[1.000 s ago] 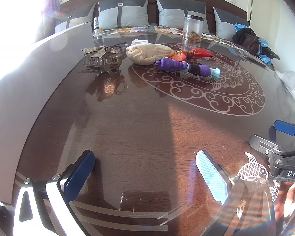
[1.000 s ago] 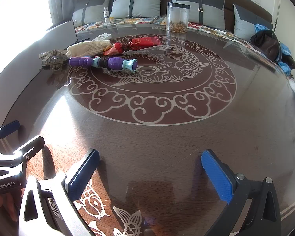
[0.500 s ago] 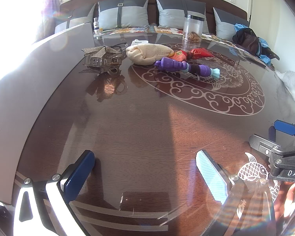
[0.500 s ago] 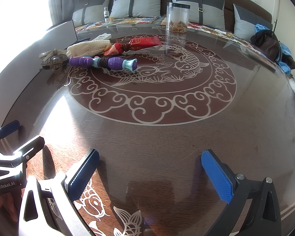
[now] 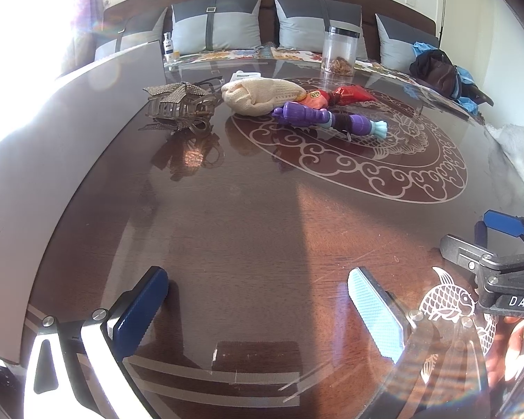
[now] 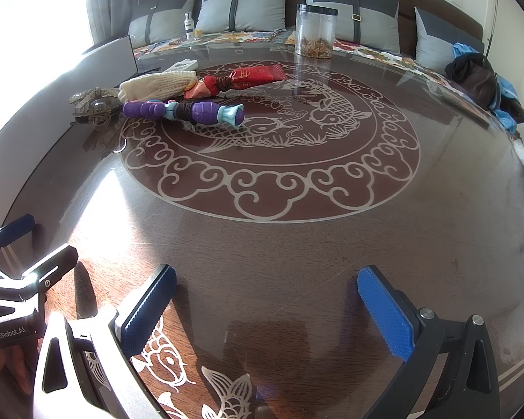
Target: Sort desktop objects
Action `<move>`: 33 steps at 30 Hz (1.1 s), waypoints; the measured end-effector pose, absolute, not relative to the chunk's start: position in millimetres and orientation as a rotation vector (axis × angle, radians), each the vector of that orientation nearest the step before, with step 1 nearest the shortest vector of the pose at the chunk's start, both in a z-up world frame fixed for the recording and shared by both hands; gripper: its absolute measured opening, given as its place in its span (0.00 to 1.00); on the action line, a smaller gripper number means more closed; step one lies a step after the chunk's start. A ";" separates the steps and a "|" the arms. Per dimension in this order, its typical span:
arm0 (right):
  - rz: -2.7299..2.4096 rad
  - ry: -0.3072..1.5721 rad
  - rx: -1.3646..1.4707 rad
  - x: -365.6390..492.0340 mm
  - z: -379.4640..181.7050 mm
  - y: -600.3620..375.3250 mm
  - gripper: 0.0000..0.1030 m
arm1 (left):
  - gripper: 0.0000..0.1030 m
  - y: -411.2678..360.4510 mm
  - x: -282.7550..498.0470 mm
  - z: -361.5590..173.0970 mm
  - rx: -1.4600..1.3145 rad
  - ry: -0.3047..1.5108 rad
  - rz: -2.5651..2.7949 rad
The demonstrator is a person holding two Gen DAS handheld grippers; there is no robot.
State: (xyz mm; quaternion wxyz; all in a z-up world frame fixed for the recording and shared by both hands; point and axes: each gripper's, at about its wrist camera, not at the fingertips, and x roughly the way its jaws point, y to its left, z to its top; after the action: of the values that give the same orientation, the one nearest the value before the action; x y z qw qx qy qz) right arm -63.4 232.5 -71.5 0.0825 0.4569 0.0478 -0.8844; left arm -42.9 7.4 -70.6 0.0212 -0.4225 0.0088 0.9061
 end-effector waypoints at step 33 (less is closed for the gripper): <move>-2.640 0.144 1.364 -63.5 -71.3 232.5 1.00 | 1.00 1.0 -27.5 -67.7 -1.453 0.138 2.581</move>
State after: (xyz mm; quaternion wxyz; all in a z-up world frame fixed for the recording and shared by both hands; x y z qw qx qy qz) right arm -63.5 232.5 -71.3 0.0830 0.4569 0.0481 -0.8843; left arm -27.5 1.0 -67.7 0.0881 -0.4879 0.0463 0.8672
